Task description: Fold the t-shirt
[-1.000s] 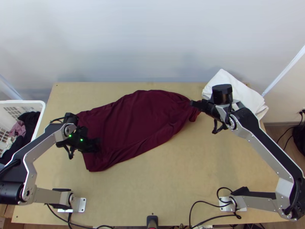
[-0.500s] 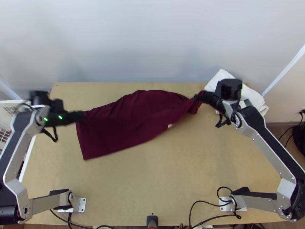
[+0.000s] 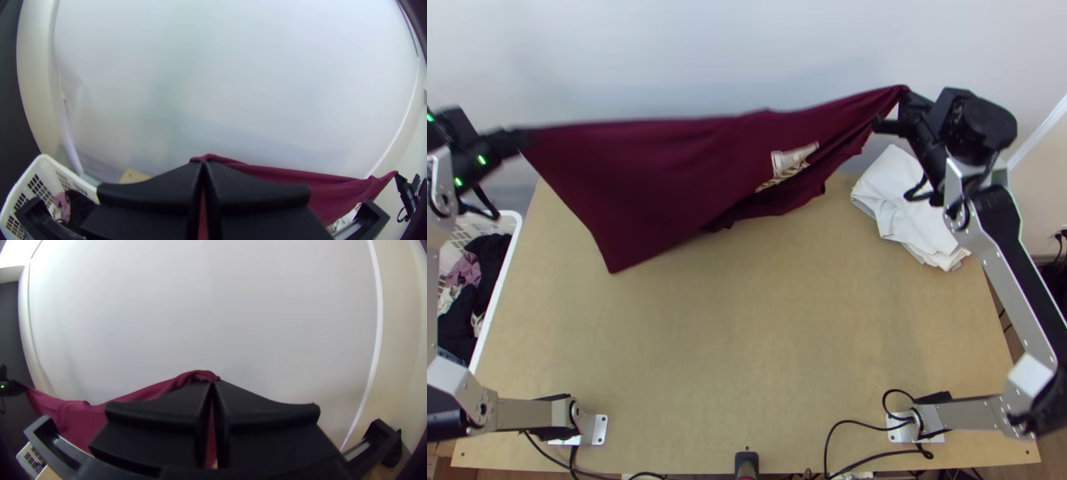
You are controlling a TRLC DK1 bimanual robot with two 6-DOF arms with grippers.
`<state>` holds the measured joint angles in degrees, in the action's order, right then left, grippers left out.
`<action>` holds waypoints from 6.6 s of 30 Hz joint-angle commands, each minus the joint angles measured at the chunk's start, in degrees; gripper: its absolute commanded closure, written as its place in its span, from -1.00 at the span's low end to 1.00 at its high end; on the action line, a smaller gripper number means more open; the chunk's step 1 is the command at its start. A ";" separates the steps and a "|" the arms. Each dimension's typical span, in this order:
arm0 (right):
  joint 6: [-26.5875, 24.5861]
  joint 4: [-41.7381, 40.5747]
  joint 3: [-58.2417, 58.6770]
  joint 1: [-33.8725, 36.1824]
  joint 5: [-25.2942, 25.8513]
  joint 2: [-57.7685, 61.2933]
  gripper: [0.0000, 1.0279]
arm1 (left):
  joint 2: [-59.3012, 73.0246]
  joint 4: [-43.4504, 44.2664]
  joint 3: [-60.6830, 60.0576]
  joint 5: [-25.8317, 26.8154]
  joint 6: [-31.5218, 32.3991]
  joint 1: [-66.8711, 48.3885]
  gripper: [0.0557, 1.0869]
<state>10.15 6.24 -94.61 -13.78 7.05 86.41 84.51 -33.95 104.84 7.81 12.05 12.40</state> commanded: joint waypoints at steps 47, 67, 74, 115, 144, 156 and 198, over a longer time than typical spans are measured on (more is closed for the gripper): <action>-6.29 -26.10 -31.60 1.04 1.74 8.33 0.94 | 2.59 41.07 16.45 -21.00 -2.91 -6.60 0.93; -7.34 -6.42 -10.42 -1.07 1.74 -30.95 0.94 | -30.81 25.87 -0.69 -22.49 -0.54 -10.47 0.93; -6.55 -0.53 -3.57 -1.07 1.92 -38.95 0.94 | -40.21 18.93 -11.32 -21.88 2.71 -10.56 0.93; 16.65 -18.02 39.59 -1.60 -2.65 3.68 0.94 | 5.31 38.44 -47.53 -9.13 12.82 -6.60 0.93; 20.61 4.22 -8.66 -0.63 -1.16 37.07 0.94 | 39.68 21.47 -2.62 -10.63 15.28 -5.37 0.93; 17.80 2.81 -8.40 -2.48 -0.28 31.63 -0.65 | 36.78 13.74 2.21 -8.78 12.56 -4.93 -0.80; 16.30 52.12 47.94 4.90 -13.38 -24.36 -0.52 | -4.97 -5.33 -17.83 14.69 -5.20 10.18 -0.79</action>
<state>27.66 57.36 -51.05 -8.19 -5.08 63.79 81.62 -38.20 90.41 21.89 9.21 21.93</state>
